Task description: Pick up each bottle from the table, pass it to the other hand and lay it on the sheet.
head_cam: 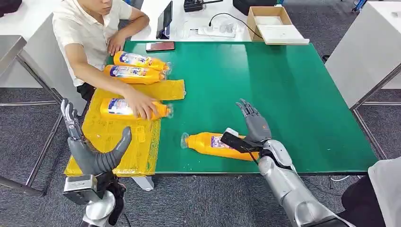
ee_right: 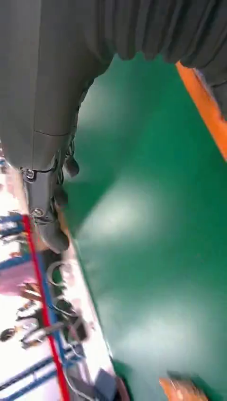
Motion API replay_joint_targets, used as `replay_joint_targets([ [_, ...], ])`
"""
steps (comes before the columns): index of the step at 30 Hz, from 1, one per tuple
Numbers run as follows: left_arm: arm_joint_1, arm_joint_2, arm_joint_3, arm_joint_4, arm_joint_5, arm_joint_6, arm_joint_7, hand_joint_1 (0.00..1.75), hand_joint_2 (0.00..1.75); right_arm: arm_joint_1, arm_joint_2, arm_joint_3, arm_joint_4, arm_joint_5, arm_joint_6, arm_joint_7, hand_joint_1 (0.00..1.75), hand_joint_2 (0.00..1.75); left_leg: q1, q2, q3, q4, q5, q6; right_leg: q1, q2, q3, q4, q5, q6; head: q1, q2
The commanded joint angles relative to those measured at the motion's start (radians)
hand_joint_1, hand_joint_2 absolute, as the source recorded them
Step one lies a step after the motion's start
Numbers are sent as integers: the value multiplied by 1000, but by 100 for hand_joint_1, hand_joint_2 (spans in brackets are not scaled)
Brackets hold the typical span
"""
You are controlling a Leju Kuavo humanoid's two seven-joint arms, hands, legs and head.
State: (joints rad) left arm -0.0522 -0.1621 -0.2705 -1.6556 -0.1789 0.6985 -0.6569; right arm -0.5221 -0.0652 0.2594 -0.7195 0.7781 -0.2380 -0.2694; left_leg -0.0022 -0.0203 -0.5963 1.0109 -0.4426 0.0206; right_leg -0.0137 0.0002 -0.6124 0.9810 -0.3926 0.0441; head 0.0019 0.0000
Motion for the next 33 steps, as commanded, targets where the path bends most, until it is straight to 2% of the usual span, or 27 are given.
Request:
replay_joint_targets([
  [1, -17, 34, -57, -22, -9, 0, -14, 0, 175, -16, 34, 33, 22, -120, 48, -118, 0, 175, 1, 3, 3, -1, -2, -2, 1, 2, 3, 0, -1, -2, 0, 0],
  [5, -25, 31, -65, -17, -10, 0, -18, 0, 175, -3, 53, 33, -46, -187, 56, -149, 0, 175, 0, 2, 2, 0, -1, -1, 1, 1, 1, 0, -1, -1, 0, 0],
  [11, -27, 31, -74, -30, -15, 0, -21, 0, 175, 12, 54, 84, -149, -221, 76, -142, 0, 175, 1, 2, 1, 0, -1, -1, 1, 1, 0, 0, 0, -1, 0, 0],
  [15, -26, 31, -75, -35, -16, 0, -20, 0, 175, 11, 55, 90, -154, -223, 81, -137, 0, 175, 1, 2, 0, 0, -1, -1, 1, 1, 0, 0, 0, -1, 0, 0],
  [19, -26, 34, -79, -45, -17, 0, -21, 0, 175, -7, 41, 135, -126, -224, 129, -113, 0, 175, 1, 2, 2, 0, -1, -1, 1, 1, 1, 0, -1, -2, 0, 0],
  [21, -30, 39, -85, -42, -5, 0, -9, 0, 175, -36, 30, 164, -50, -251, 231, -58, 0, 175, 1, 2, 1, 0, -1, -1, 1, 1, 0, 0, 0, -1, 0, 0],
  [30, -34, 41, -87, -36, -2, 0, -8, 0, 175, -45, 22, 173, -18, -257, 240, -63, 0, 175, 0, 1, 1, 0, -1, -1, 0, 0, 0, 0, -1, -1, 0, 0],
  [33, -32, 43, -88, -25, 8, 0, 4, 0, 175, -66, 4, 221, 67, -270, 320, -21, 0, 175, 1, 1, 1, 0, -1, -1, 1, 0, 1, 0, -1, -1, 0, 0],
])
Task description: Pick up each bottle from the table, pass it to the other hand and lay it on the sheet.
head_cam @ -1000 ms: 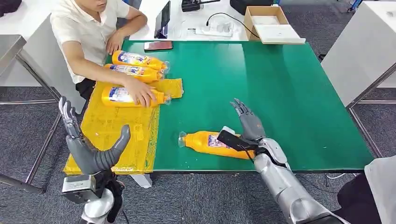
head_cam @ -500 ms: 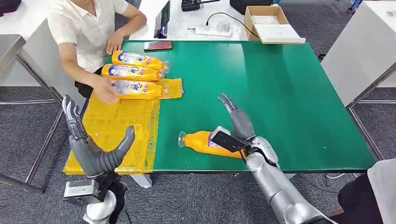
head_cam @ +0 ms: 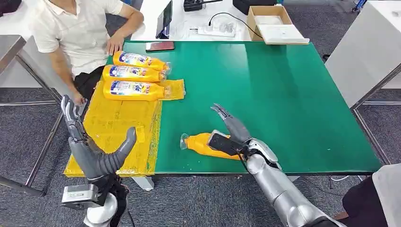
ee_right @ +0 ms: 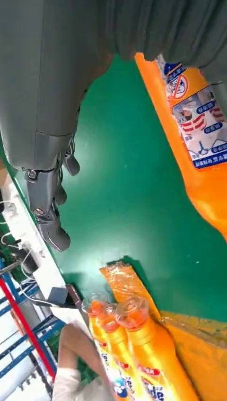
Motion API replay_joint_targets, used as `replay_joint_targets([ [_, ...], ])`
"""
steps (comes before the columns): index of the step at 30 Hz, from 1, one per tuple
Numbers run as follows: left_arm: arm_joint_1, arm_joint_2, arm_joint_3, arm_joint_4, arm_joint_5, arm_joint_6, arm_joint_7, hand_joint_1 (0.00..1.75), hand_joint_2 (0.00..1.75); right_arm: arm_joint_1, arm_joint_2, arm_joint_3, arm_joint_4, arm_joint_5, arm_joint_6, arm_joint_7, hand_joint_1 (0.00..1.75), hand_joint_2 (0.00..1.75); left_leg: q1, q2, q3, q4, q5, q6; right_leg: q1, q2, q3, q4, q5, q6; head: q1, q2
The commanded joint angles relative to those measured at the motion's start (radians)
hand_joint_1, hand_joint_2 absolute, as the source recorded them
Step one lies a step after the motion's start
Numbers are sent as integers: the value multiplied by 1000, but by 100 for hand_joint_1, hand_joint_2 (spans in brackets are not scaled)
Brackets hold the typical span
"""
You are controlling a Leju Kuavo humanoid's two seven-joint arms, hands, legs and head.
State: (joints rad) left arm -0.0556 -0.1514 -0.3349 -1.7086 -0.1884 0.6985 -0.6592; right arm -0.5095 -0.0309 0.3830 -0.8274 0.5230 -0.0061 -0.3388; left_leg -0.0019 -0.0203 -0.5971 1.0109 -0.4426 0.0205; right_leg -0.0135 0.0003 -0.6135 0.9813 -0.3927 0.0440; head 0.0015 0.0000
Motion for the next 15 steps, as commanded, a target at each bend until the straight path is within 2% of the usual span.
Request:
replay_joint_targets([
  [1, -30, 32, -21, 36, 22, 0, 11, 0, 175, -83, -35, 111, 210, -26, 123, 53, 0, 175, 1, 2, 4, 0, -1, -1, 1, 0, 3, 0, -1, -2, 0, 0],
  [7, -45, 30, -11, 92, 58, -7, 54, 0, 175, -95, -51, 189, 301, -8, 149, 87, 0, 175, 0, 1, 4, -1, -1, -1, 0, 0, 4, -1, -1, -2, 0, 0],
  [8, -41, 26, -6, 93, 58, -8, 58, 0, 175, -101, -61, 256, 289, 95, 43, 146, 0, 175, 0, 1, 4, -1, -1, -1, 0, 0, 4, -1, -1, -1, 0, 0],
  [9, -34, 29, -6, 83, 59, -21, 75, 0, 175, -108, -54, 260, 292, 102, 34, 169, 0, 175, 0, 1, 4, -1, -1, -1, 1, 0, 3, -1, 0, -1, 0, 0],
  [15, -37, 30, -13, 82, 54, -44, 97, 0, 175, -111, -75, 269, 262, 49, 152, 195, 0, 175, 0, 0, 5, -1, 0, -1, 0, -1, 4, -1, 0, -1, 0, 0],
])
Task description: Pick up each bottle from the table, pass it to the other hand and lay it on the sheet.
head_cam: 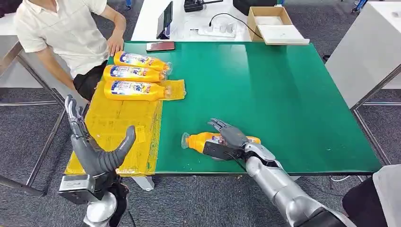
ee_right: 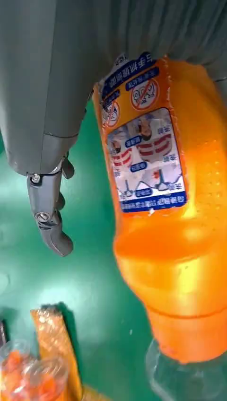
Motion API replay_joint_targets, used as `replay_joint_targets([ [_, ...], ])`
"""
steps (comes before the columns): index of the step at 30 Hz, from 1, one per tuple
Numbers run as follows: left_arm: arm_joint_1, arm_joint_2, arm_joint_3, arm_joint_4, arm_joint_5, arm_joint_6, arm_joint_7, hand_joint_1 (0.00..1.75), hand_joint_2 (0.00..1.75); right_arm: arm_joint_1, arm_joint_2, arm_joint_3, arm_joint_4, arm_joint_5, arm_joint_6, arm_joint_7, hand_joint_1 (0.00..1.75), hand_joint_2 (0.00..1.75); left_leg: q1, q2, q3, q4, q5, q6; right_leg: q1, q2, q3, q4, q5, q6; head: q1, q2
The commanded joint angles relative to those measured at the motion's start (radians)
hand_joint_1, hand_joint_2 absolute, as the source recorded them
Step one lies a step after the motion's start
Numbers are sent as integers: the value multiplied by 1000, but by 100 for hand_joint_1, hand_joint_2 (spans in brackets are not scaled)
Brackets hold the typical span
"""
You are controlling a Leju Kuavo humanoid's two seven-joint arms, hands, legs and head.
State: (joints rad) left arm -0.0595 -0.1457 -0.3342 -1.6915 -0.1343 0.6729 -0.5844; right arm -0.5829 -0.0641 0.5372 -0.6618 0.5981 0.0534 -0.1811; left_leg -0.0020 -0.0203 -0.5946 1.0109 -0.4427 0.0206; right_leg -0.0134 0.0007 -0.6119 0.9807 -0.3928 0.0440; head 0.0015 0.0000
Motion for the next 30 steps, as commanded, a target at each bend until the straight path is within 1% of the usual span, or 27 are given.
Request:
replay_joint_targets([
  [1, -36, 24, -16, 65, -1, -19, 22, 0, 175, -37, -44, 117, 98, -26, 91, 37, 0, 175, 0, 0, 4, -1, 0, -1, 1, -2, 5, -1, 0, -1, 0, 0],
  [3, -37, 25, -19, 60, -9, -17, 23, 0, 175, -38, -40, 143, 109, 10, 45, 65, 0, 175, 0, -1, 5, -1, 0, -1, 1, -2, 6, -2, -1, -2, 0, 0],
  [6, -25, 29, -17, 44, -24, -24, 52, 0, 175, -48, -36, 189, 121, 89, -21, 141, 0, 175, 0, 0, 6, -1, 0, -1, 0, -1, 6, -1, -1, -1, 0, 0],
  [9, -10, 28, -5, 32, -36, -37, 69, 0, 175, -46, -46, 198, 98, 121, -47, 166, 0, 175, 0, 0, 5, -1, 0, -1, 0, -1, 6, -1, -1, -1, 0, 0],
  [19, -10, 28, -5, 32, -36, -37, 69, 0, 175, -46, -46, 198, 98, 121, -47, 166, 0, 175, 0, 0, 6, -1, -1, -1, 1, -1, 6, -1, -1, -2, 0, 0],
  [24, 8, 26, 15, 13, -36, -63, 88, 0, 175, -20, -75, 209, -2, 163, -68, 180, 0, 175, 0, 0, 5, -1, 0, -1, 0, -1, 6, -1, 0, -1, 0, 0],
  [28, 33, 20, 34, -7, -45, -75, 91, 0, 175, 27, -134, 205, -131, 176, -59, 193, 0, 175, 0, 0, 6, -1, -1, -1, 1, -2, 7, -1, -1, -2, 0, 0],
  [30, 38, 20, 39, -10, -47, -80, 94, 0, 175, 45, -145, 186, -162, 182, -64, 203, 0, 175, 0, 0, 4, -1, 0, -1, 0, -1, 5, -1, -1, -1, 0, 0],
])
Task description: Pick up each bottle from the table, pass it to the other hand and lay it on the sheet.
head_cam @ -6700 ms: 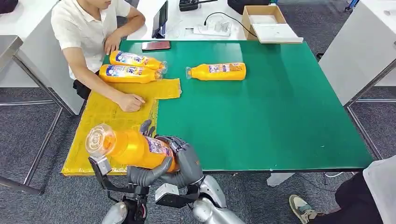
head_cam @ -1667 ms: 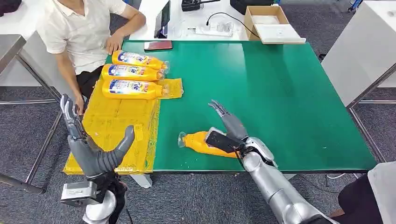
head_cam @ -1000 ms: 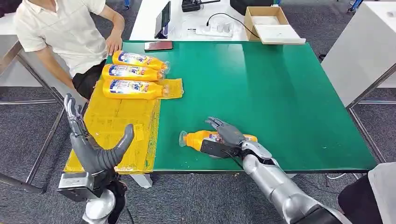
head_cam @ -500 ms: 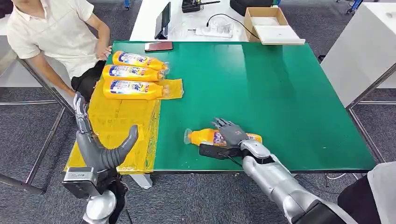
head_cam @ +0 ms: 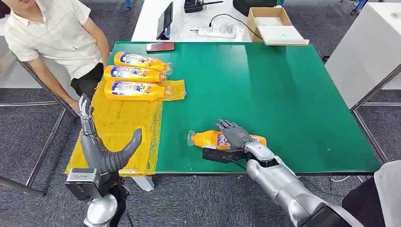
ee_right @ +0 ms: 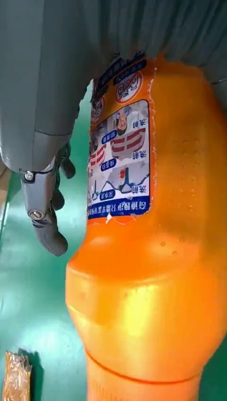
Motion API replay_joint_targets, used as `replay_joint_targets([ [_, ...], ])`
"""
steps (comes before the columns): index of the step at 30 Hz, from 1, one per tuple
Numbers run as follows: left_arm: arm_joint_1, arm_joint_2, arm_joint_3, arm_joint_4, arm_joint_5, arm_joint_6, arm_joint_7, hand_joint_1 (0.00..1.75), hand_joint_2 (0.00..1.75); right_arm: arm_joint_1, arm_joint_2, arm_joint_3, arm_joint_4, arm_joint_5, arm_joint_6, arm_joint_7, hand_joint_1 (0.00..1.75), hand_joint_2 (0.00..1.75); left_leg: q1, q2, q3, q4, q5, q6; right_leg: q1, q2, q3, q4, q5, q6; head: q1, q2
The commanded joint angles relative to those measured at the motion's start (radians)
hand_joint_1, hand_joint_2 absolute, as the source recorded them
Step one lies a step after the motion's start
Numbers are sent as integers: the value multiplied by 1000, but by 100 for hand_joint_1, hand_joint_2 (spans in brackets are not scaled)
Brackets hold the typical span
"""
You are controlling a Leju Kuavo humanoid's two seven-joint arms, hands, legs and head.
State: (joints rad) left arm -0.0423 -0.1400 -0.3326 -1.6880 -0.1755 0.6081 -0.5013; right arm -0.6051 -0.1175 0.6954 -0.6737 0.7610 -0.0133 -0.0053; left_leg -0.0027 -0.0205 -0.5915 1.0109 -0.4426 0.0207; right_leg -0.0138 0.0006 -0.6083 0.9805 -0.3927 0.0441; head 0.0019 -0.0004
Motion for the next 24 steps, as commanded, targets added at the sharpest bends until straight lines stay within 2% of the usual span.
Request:
replay_joint_targets([
  [1, 22, 14, 37, -14, -7, -16, 10, 0, 175, 76, -95, 20, -159, 19, -1, 28, 0, 175, 1, 0, 2, -1, -1, -1, 1, -2, 3, -1, -2, -2, 0, 0],
  [8, 27, 16, 41, -18, -4, -18, 18, 0, 175, 129, -118, -34, -249, -2, -16, 11, 0, 175, 0, 0, 1, -1, -1, -1, 1, -1, 1, 0, -1, -2, 0, 0],
  [12, 27, 17, 42, -18, -4, -18, 18, 0, 175, 130, -120, -34, -249, -2, -15, 11, 0, 175, 0, 1, -1, 0, -1, -1, 1, -1, 0, 0, -1, -1, 0, 0],
  [14, 29, 16, 43, -19, -1, -21, 20, 0, 175, 136, -123, -42, -259, -2, -15, 13, 0, 175, 1, 4, 4, 0, -4, -3, 2, 1, 3, 1, -3, -3, 0, 0],
  [18, 38, 14, 48, -20, 1, -24, 22, 0, 175, 158, -139, -65, -294, 15, -23, 25, 0, 175, 0, 1, 0, 0, -1, -1, 1, -1, 0, 0, -1, -1, 0, 0],
  [24, 47, 10, 50, -27, 4, -23, 19, 0, 175, 170, -147, -86, -308, 49, -47, 42, 0, 175, 1, 2, 1, 0, -2, -2, 1, 1, 1, 0, -2, -2, 0, 0],
])
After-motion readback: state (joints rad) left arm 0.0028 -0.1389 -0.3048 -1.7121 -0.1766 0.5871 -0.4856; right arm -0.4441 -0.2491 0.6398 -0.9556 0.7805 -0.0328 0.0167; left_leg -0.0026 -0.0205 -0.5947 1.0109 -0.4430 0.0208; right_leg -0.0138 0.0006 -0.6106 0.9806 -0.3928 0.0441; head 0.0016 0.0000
